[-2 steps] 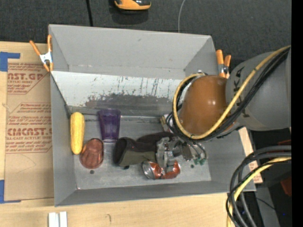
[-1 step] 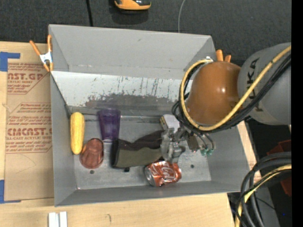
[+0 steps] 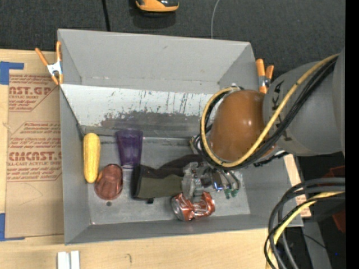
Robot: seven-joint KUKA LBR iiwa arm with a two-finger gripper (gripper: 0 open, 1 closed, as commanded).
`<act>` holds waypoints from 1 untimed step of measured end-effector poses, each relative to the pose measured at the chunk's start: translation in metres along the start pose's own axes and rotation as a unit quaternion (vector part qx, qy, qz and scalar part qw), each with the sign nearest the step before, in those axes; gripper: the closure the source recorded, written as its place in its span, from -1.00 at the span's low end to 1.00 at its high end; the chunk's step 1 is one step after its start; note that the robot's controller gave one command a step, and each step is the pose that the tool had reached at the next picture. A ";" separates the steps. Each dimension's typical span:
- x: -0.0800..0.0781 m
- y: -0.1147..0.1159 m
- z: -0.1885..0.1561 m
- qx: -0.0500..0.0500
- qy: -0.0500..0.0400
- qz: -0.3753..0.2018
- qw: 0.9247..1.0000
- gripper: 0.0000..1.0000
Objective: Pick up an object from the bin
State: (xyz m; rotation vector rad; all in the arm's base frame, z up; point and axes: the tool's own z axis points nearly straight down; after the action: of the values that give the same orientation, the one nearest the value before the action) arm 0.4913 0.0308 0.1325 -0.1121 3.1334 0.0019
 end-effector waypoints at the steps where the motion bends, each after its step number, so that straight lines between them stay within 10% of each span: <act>1: 0.008 -0.005 0.028 0.000 0.004 0.028 1.000 -1.00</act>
Offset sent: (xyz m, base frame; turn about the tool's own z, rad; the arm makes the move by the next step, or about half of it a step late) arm 0.0000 0.0000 0.0000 0.0000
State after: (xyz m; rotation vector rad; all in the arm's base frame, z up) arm 0.4837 0.0249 0.1048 -0.0258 3.1426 0.0015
